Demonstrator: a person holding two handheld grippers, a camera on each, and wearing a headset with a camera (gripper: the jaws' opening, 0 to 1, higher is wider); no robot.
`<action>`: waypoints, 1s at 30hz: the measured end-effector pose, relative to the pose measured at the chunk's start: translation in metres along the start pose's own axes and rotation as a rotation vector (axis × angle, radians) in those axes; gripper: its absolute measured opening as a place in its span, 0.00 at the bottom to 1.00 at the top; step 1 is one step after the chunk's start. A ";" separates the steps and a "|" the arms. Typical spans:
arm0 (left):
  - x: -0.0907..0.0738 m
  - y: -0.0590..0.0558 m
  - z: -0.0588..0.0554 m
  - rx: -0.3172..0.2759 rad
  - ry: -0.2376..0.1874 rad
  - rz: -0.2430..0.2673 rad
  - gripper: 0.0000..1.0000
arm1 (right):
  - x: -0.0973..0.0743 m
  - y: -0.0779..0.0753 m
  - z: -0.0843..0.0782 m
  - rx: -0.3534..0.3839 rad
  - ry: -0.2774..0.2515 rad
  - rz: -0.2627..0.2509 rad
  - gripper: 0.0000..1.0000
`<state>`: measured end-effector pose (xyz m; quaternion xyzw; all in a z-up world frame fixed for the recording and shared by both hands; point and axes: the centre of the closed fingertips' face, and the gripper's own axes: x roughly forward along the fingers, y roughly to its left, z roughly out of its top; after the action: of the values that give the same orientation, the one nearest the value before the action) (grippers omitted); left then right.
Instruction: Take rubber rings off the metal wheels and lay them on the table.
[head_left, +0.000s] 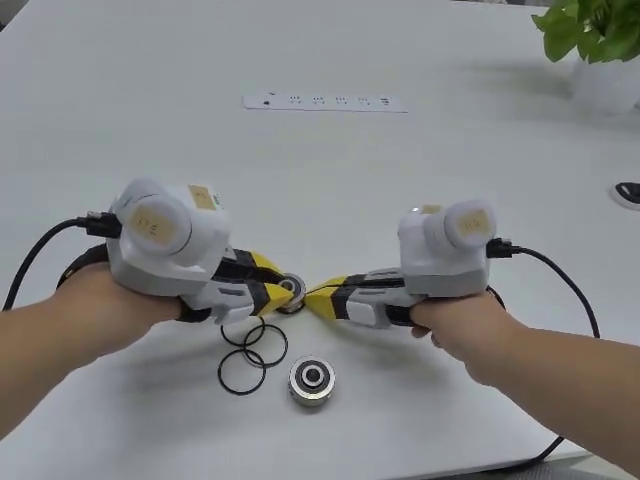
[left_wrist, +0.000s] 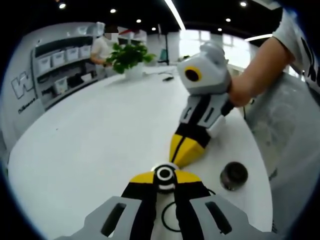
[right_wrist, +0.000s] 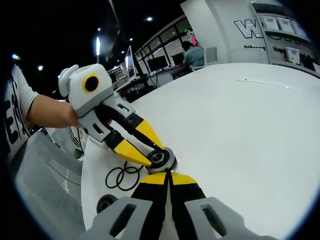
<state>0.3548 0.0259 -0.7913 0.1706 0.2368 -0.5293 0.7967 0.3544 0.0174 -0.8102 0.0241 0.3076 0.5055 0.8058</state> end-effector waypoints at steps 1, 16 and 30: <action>0.000 0.000 0.000 0.000 0.000 0.000 0.13 | 0.000 0.000 0.000 0.009 -0.003 -0.001 0.00; 0.000 -0.001 0.000 0.001 0.008 0.013 0.13 | -0.006 -0.003 0.014 0.130 -0.084 -0.002 0.00; 0.000 0.000 0.000 -0.002 0.017 0.022 0.13 | -0.006 0.001 0.017 0.112 -0.063 0.007 0.00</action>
<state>0.3547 0.0265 -0.7914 0.1770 0.2419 -0.5187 0.8007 0.3606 0.0173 -0.7933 0.0863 0.3097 0.4894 0.8106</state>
